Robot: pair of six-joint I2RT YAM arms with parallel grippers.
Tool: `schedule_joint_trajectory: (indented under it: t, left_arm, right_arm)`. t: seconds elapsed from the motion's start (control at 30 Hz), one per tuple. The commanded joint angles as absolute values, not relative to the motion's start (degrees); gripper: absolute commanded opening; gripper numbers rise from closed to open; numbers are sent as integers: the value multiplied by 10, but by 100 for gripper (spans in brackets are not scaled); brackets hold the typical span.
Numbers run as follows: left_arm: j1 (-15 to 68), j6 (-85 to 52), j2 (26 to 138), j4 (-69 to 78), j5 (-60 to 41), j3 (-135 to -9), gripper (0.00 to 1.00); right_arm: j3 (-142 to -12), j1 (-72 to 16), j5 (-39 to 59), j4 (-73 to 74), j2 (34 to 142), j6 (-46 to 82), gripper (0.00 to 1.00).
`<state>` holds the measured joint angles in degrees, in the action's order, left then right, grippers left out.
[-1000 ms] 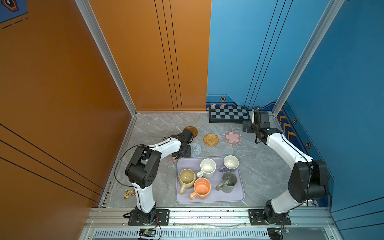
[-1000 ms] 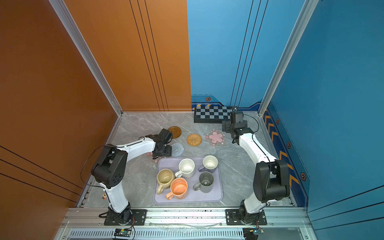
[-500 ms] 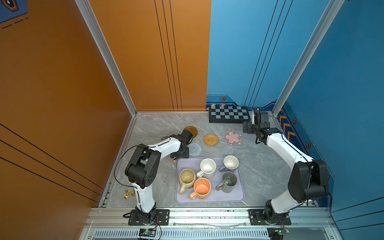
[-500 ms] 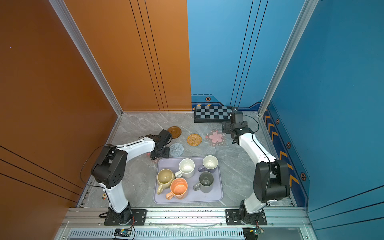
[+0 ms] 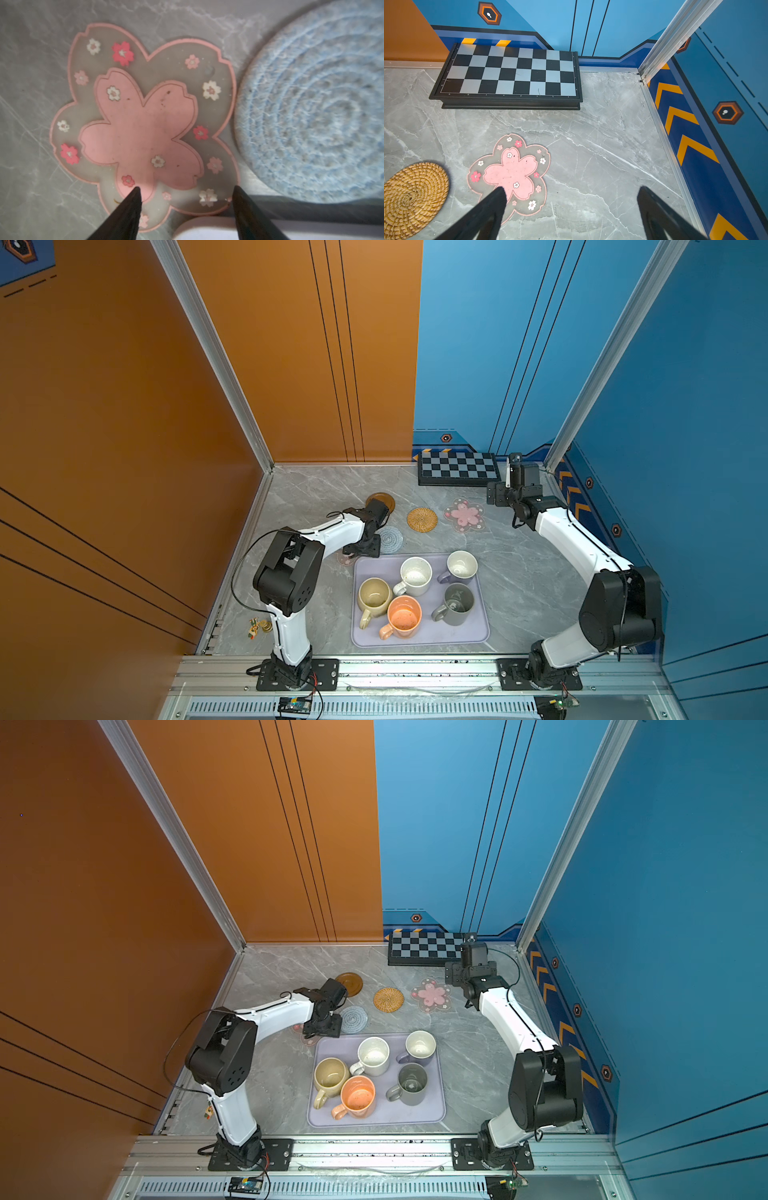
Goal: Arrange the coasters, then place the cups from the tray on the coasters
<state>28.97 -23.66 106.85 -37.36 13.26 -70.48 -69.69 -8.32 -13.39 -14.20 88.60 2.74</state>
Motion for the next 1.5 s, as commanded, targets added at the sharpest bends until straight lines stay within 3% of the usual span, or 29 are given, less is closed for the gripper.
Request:
schedule_joint_trajectory:
  t: [0.0,0.6,0.77,1.03,1.27,1.4,1.47]
  left_arm:
    - [305,-223,1070,-397,119,-719,71]
    - [284,-272,1105,-400,129,-708,70]
    - [288,-272,1120,-400,127,-710,61]
    - [259,-298,1101,-403,133,-671,63]
    - [214,-311,1093,-407,112,-648,56]
    - [203,-297,1095,-408,126,-653,59]
    - [197,-289,1100,-407,119,-658,54]
  right_arm:
    - [-691,-87,-145,-158,866,23,100]
    - [-686,-91,-145,-162,864,23,100]
    - [-688,-94,-145,-163,867,23,100]
    - [-693,-100,-146,-164,870,20,100]
    - [-705,-110,-146,-173,877,20,100]
    - [-704,-118,-155,-178,876,14,100]
    - [-705,-121,-157,-180,876,14,100]
